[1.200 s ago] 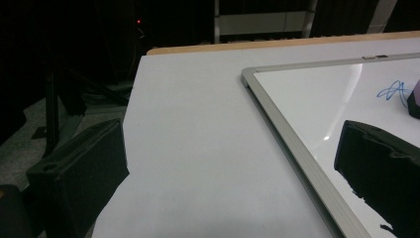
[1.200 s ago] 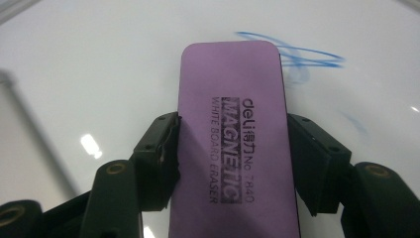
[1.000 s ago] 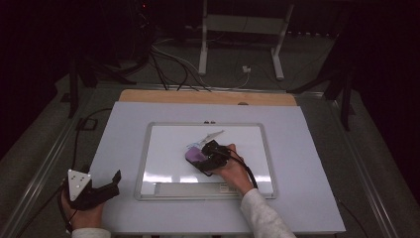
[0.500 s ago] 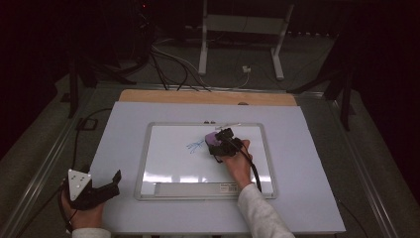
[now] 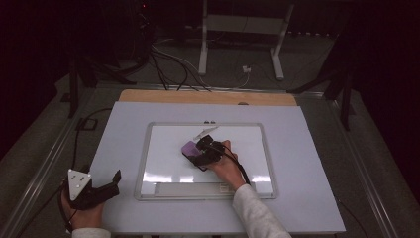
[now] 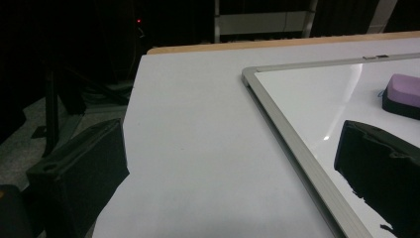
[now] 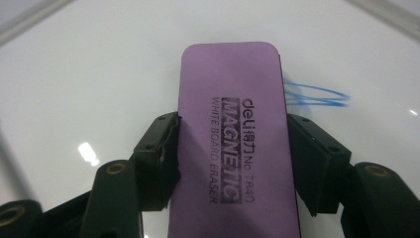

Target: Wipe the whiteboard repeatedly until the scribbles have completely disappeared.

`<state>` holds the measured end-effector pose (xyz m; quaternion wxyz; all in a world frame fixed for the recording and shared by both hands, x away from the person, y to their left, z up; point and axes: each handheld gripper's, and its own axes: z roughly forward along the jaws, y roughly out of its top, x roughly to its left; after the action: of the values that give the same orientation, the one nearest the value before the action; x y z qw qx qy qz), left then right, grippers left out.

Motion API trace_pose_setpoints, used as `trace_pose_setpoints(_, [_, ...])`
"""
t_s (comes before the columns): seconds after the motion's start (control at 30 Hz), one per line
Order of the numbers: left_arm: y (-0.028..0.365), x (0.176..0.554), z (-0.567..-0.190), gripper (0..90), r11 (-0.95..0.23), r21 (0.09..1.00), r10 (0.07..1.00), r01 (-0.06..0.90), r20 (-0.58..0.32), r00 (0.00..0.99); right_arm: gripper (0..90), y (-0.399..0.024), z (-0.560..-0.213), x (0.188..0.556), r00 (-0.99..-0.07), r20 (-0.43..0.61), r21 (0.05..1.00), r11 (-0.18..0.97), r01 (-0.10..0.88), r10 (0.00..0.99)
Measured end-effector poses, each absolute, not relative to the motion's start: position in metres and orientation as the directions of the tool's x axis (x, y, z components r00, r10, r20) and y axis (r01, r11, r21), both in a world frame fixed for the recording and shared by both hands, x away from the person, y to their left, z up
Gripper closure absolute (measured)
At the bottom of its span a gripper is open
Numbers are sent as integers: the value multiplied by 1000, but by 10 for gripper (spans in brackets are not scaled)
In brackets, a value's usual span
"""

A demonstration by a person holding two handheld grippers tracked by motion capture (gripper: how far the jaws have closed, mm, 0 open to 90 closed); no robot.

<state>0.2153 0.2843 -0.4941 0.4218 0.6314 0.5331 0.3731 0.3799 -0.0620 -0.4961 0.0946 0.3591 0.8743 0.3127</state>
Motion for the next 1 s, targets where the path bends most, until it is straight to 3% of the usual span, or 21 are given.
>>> trace_pose_setpoints(0.1, [285,215,-494,8,-74,931,988,358,21,151,415,-73,-497,391,-648,55,620,483,619,760])
trace_pose_setpoints(0.23, [285,215,-494,8,-72,930,989,361,18,149,416,-90,-496,402,-476,51,610,350,711,878])
trace_pose_setpoints(0.3, [284,216,-494,8,-73,930,988,361,19,151,415,-89,-496,401,-449,47,613,329,718,892])
trace_pose_setpoints(0.37, [284,216,-494,8,-77,929,988,363,23,151,415,-85,-496,399,-458,18,619,349,703,889])
trace_pose_setpoints(0.43, [284,216,-494,8,-78,928,988,363,24,152,415,-82,-497,397,-494,55,614,361,702,868])
trace_pose_setpoints(0.63, [283,216,-495,8,-80,928,988,364,26,153,415,-68,-496,389,-691,64,612,519,597,720])
trace_pose_setpoints(0.73, [284,216,-494,8,-80,928,988,364,25,152,415,-66,-496,386,-738,69,612,555,563,672])
trace_pose_setpoints(0.83, [284,216,-494,8,-79,928,988,364,25,151,415,-67,-497,389,-729,64,616,547,567,682])
trace_pose_setpoints(1.0, [284,215,-494,8,-74,931,988,359,21,150,415,-74,-498,402,-572,45,623,424,657,819])
